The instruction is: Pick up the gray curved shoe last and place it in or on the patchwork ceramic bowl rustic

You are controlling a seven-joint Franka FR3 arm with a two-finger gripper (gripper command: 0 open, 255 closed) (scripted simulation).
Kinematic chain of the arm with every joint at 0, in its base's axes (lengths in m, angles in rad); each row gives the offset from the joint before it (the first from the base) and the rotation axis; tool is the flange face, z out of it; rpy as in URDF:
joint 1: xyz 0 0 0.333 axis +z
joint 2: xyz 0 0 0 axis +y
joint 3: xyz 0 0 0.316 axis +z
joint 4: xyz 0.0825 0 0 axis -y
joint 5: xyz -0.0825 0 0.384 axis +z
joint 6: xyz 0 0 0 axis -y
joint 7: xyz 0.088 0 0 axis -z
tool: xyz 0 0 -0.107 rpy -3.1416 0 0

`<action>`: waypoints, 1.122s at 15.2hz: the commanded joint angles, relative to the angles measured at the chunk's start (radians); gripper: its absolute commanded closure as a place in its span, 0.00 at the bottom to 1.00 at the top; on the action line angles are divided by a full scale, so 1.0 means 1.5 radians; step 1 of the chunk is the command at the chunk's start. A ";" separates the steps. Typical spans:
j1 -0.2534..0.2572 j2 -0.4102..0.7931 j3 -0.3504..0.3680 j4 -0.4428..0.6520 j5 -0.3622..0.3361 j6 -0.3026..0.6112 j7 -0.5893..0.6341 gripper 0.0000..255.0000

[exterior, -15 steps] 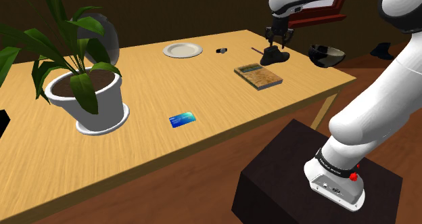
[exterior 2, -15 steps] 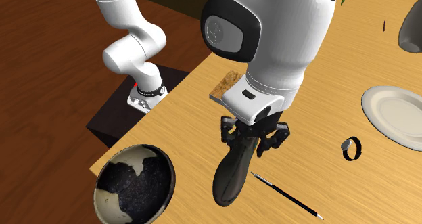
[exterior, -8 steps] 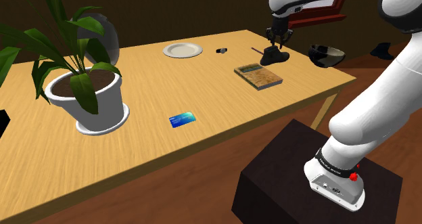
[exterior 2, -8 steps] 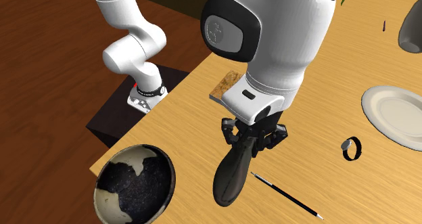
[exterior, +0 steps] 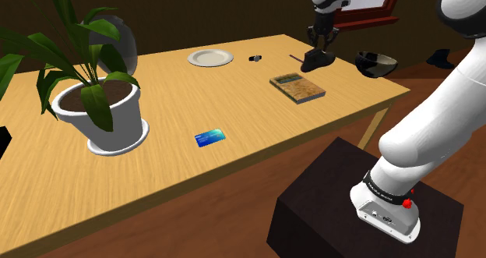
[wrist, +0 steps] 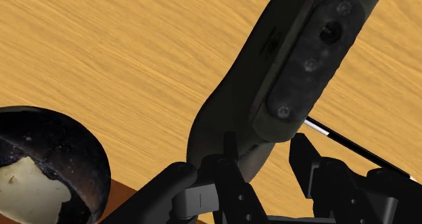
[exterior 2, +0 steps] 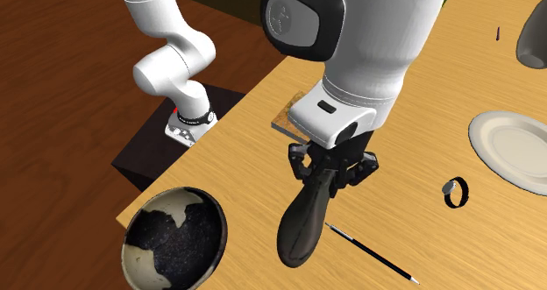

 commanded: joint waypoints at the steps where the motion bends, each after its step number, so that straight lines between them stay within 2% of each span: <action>1: -0.001 0.001 -0.001 0.020 0.001 -0.018 -0.006 1.00; 17: 0.001 0.022 0.002 0.187 0.008 -0.162 -0.035 1.00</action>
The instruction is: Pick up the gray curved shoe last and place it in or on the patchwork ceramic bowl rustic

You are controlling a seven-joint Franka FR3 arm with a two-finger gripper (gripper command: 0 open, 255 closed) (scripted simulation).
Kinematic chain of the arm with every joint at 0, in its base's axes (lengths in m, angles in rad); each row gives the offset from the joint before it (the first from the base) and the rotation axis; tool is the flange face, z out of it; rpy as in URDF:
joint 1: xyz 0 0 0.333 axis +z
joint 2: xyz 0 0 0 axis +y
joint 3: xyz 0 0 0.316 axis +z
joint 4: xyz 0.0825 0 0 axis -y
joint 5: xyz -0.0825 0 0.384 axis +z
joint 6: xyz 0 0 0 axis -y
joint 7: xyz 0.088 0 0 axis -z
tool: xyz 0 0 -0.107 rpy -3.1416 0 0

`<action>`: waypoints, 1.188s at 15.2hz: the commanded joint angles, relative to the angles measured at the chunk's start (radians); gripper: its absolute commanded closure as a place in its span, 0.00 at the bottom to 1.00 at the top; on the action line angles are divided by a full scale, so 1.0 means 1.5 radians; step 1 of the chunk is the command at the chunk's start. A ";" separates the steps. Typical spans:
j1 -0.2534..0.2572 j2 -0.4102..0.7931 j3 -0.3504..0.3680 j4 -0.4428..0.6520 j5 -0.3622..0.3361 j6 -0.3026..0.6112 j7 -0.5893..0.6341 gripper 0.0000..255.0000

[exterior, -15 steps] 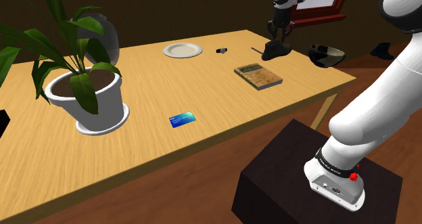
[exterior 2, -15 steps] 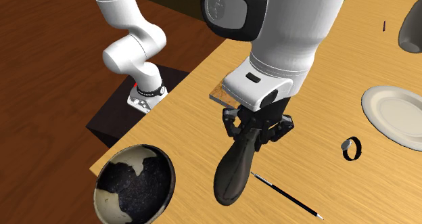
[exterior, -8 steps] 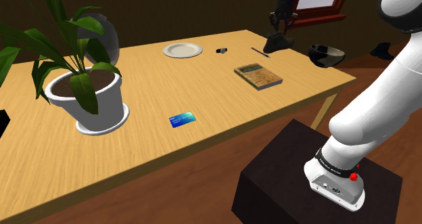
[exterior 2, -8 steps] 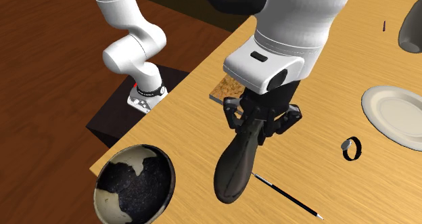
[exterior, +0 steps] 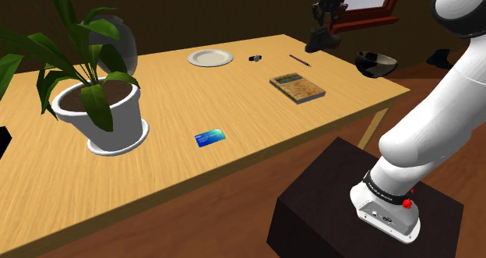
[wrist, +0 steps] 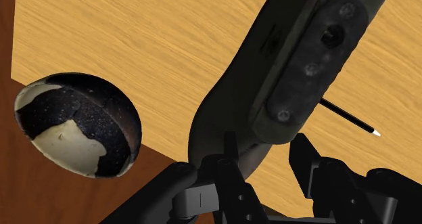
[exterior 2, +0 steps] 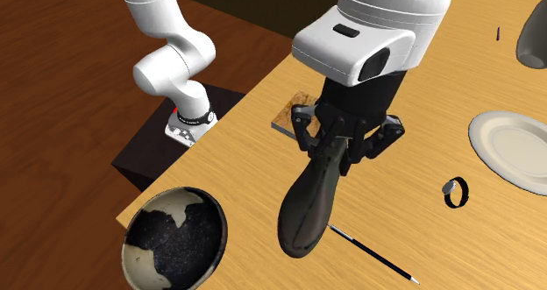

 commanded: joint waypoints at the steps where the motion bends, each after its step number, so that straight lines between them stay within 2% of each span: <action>1: 0.000 0.006 0.000 0.027 0.000 -0.020 -0.004 1.00; 10: 0.001 0.038 0.002 0.144 0.001 -0.104 -0.020 1.00; 18: -0.052 -0.043 -0.058 0.082 0.002 -0.098 -0.134 1.00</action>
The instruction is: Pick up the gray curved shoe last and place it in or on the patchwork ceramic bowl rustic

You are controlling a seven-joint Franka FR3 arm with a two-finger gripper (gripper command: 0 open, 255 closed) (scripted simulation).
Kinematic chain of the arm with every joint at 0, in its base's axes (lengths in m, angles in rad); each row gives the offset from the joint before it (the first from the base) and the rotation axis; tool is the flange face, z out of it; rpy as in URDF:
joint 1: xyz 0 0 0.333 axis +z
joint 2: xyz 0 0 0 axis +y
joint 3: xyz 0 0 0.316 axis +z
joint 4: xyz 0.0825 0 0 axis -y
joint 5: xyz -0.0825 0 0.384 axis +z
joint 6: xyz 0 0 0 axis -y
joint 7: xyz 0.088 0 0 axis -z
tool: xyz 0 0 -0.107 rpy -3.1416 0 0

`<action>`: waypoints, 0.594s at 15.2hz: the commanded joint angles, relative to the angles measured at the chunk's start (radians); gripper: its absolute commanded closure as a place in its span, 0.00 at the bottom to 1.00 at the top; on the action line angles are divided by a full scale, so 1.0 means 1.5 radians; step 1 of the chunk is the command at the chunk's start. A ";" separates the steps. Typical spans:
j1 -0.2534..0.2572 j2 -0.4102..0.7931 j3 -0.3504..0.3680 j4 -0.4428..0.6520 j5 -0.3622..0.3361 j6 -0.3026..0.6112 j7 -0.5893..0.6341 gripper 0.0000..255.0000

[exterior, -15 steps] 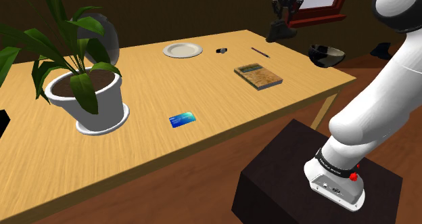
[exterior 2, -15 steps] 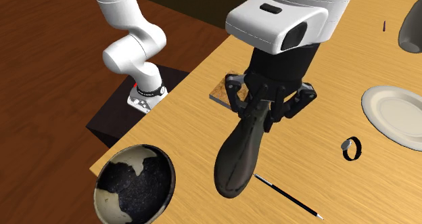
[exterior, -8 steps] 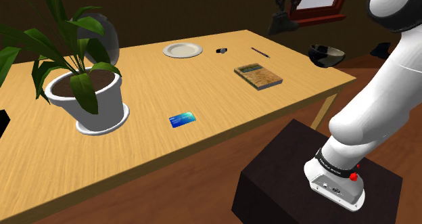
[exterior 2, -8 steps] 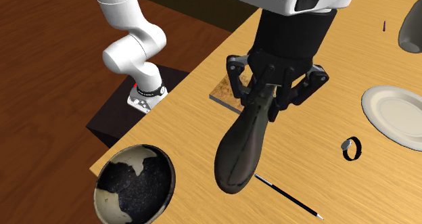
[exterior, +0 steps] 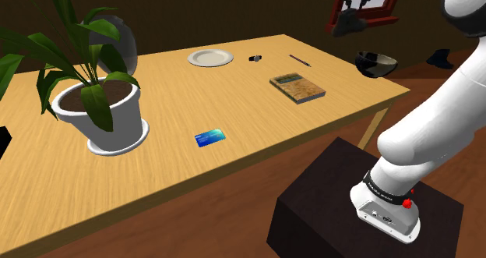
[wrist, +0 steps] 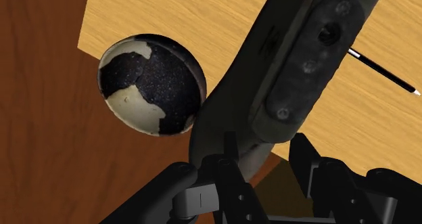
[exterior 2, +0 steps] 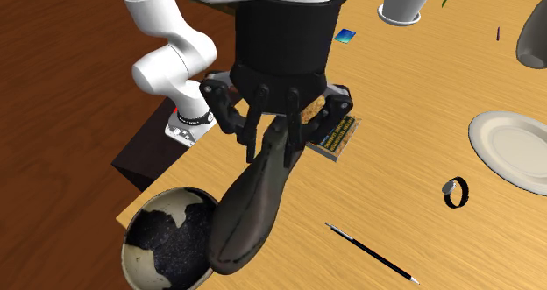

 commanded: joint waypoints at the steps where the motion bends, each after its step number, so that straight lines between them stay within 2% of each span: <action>1: -0.013 -0.014 -0.017 -0.007 0.000 0.001 -0.031 1.00; 9: -0.063 -0.043 -0.090 -0.003 0.000 -0.006 -0.158 1.00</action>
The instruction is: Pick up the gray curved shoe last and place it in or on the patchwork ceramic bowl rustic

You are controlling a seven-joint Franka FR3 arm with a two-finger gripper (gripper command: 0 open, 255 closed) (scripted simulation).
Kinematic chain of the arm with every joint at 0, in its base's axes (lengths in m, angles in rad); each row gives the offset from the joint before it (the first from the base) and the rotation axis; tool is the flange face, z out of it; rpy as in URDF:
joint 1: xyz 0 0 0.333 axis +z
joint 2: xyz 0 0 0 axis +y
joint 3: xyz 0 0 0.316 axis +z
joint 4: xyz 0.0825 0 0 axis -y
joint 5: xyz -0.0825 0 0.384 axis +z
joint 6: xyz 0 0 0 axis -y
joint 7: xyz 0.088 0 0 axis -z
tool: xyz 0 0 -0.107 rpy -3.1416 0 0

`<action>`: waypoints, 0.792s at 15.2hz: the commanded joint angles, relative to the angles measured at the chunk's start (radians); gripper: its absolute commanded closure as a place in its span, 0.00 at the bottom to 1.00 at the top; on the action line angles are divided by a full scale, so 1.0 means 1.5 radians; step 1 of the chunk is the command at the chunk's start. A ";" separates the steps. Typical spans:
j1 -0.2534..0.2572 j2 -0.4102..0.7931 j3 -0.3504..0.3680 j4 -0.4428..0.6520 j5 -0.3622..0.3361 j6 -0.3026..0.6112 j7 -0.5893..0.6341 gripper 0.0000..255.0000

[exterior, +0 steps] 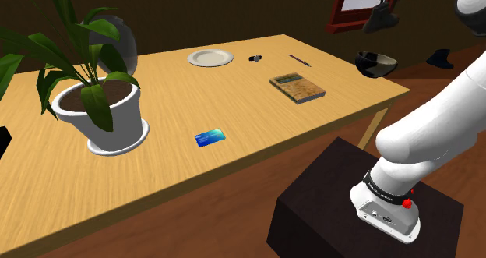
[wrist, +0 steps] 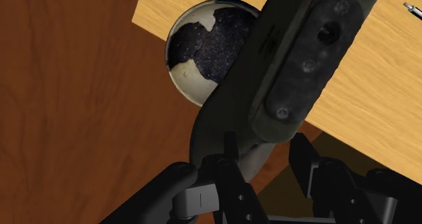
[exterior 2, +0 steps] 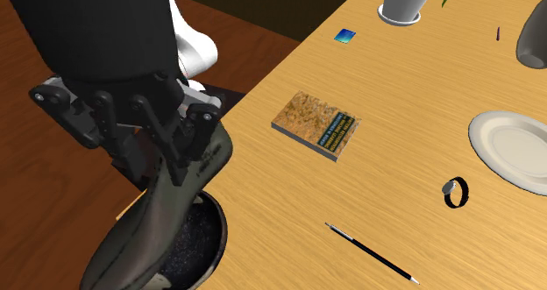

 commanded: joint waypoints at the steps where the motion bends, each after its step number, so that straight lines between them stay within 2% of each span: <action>1: -0.014 0.000 -0.022 0.006 0.002 0.001 -0.037 1.00; 2: -0.020 0.000 -0.031 0.011 0.003 0.000 -0.053 1.00; 12: -0.020 -0.046 -0.028 -0.131 -0.010 0.094 -0.029 1.00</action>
